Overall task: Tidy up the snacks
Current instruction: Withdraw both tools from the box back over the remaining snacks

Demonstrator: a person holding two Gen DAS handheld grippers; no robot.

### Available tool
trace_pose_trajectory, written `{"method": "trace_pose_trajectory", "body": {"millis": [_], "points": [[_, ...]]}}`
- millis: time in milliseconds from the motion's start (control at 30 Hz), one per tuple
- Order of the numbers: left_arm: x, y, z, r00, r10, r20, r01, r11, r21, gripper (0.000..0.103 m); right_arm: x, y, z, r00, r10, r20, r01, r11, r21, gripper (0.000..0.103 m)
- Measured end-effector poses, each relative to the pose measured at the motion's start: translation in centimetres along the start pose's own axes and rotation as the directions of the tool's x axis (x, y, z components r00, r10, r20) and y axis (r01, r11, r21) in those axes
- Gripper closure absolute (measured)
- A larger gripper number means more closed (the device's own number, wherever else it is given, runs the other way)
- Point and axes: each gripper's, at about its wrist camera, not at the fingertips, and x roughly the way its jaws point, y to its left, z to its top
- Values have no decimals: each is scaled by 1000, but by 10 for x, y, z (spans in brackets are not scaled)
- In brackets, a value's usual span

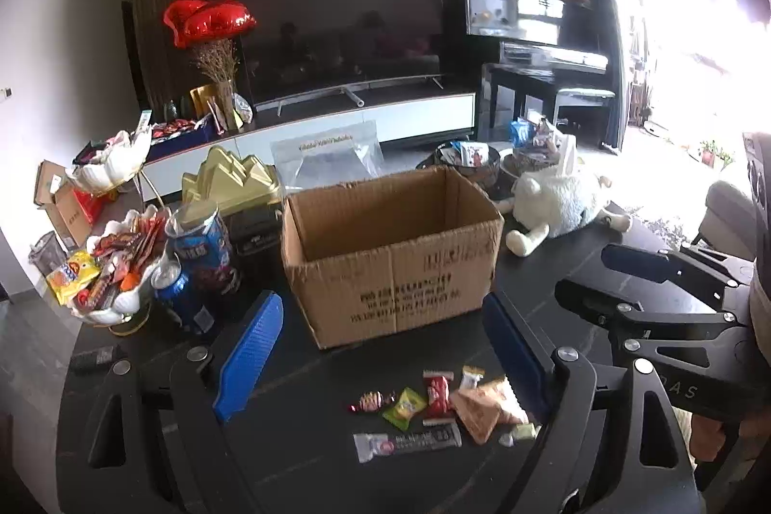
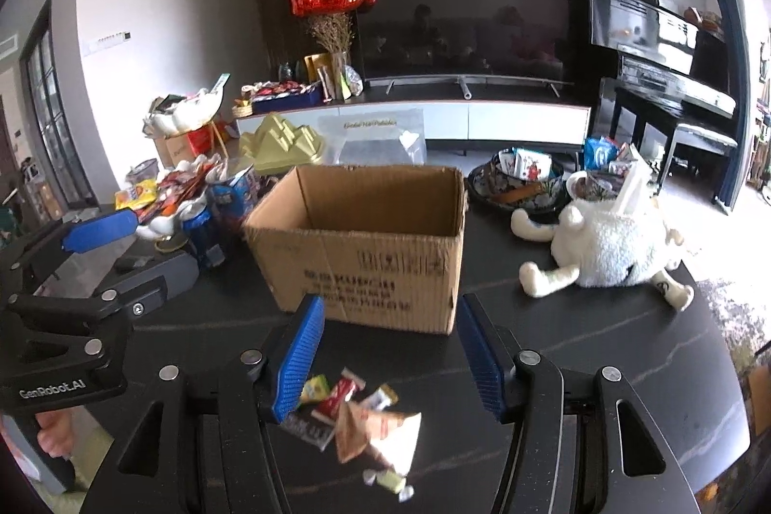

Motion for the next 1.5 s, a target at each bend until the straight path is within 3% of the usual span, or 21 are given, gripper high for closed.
{"method": "trace_pose_trajectory", "body": {"millis": [600,867,1167,1500], "points": [[16,-12,-79,986,-72,-147,66,997,-46,18,19,3,-81,982,21,-188,-17,1000,22,45],[36,-15,-116,964,-113,-241,96,992,-83,18,42,4,-115,953,36,-302,-28,999,30,45],[62,-20,-147,929,-158,-334,123,985,-123,18,63,-1,-134,930,59,-363,-46,998,44,45],[78,-25,-157,916,-152,-371,115,986,-120,18,83,-7,-142,917,67,-392,-56,998,40,46]]}}
